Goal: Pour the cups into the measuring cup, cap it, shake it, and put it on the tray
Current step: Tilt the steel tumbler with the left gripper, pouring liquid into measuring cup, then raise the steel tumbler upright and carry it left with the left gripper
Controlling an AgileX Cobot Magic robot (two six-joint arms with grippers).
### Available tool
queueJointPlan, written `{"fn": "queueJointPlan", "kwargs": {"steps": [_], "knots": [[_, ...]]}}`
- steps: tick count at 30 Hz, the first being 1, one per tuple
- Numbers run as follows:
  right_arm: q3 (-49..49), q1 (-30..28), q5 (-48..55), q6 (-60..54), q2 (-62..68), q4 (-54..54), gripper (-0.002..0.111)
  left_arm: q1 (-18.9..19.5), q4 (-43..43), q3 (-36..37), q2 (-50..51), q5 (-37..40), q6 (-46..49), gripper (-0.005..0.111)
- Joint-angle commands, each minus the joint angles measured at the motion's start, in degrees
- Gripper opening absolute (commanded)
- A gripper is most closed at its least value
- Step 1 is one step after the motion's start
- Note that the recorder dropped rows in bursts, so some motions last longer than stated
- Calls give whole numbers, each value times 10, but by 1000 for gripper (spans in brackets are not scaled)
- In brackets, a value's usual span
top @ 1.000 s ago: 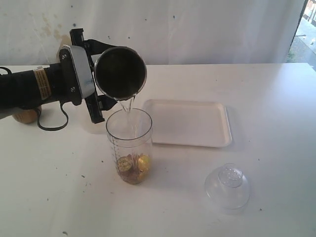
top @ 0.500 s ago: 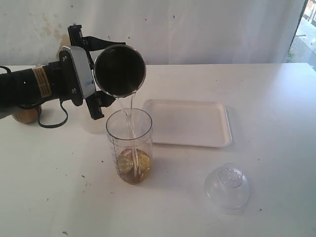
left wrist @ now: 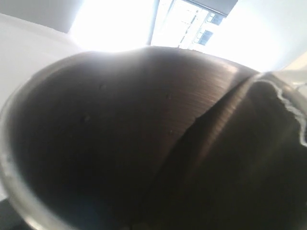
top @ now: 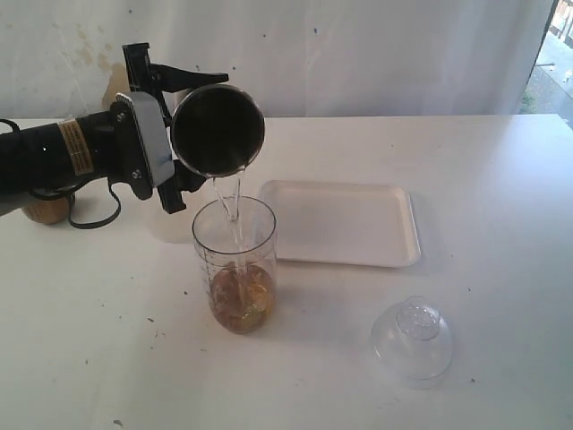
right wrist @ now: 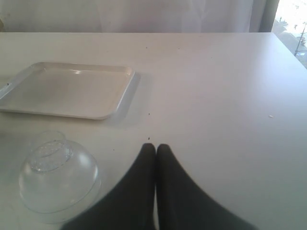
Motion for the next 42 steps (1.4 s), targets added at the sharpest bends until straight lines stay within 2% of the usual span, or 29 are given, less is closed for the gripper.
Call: {"fn": "queueJointPlan", "kwargs": {"steps": [1,19,26,30,34,38,42], "knots": [[2,1,-1,-2,-3,0,0,-1,-21,-5,-6,-23,9,0],[2,1,-1,-2,-3,0,0,-1,-19,-5,-6,-22,67,0],[2,1,-1,-2,-3,0,0,-1,-18,-5,-6,-21,48,0],[2,1,-1,-2,-3,0,0,-1,-18,-5,-6,-21,-27,0],[2,1,-1,-2,-3,0,0,-1,-18,-5,-6,-21,-165,0],[2,1,-1,-2,-3,0,0,-1,-23,-5,-6,-23,-359,0],[2,1,-1,-2,-3,0,0,-1,-67,-5,-9,-26,-579,0]]}}
